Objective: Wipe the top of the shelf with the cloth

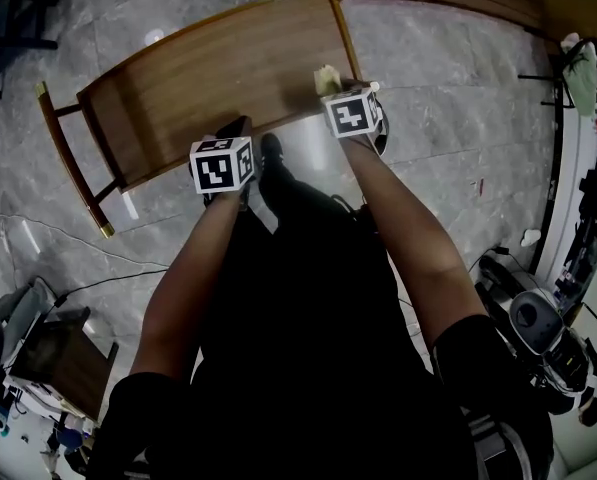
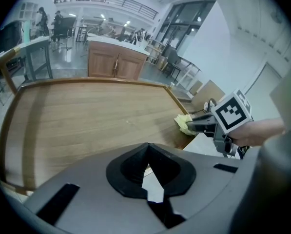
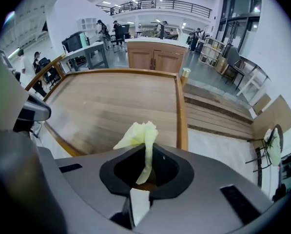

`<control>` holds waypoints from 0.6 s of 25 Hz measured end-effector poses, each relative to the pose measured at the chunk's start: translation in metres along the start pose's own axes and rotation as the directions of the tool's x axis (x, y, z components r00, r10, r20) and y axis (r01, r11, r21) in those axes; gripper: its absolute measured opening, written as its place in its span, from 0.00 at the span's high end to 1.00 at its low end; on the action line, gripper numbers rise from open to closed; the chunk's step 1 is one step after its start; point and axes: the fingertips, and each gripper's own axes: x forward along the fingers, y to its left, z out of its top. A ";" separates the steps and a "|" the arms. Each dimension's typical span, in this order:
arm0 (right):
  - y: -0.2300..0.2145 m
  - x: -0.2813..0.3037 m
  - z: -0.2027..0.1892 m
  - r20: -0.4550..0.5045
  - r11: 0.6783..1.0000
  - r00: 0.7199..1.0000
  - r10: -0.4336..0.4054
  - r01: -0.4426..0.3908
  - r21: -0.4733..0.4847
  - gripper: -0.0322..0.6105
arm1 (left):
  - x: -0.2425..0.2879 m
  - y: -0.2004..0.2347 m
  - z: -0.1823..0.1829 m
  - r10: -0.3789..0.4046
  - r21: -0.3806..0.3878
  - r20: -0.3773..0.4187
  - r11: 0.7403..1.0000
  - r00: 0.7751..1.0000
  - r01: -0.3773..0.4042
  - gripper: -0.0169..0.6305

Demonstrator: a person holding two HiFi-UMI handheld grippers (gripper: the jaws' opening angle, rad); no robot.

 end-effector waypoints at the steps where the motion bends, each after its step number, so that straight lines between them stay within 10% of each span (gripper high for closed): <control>1: -0.005 -0.001 -0.001 0.000 1.000 1.000 -0.010 0.010 0.008 0.89 | -0.001 -0.001 0.002 0.000 -0.002 0.006 1.000 1.000 0.000 0.96; 15: -0.016 -0.027 0.025 0.120 1.000 0.993 -0.009 0.008 0.008 0.89 | -0.056 0.033 0.001 0.080 -0.115 0.094 0.991 0.992 -0.069 0.96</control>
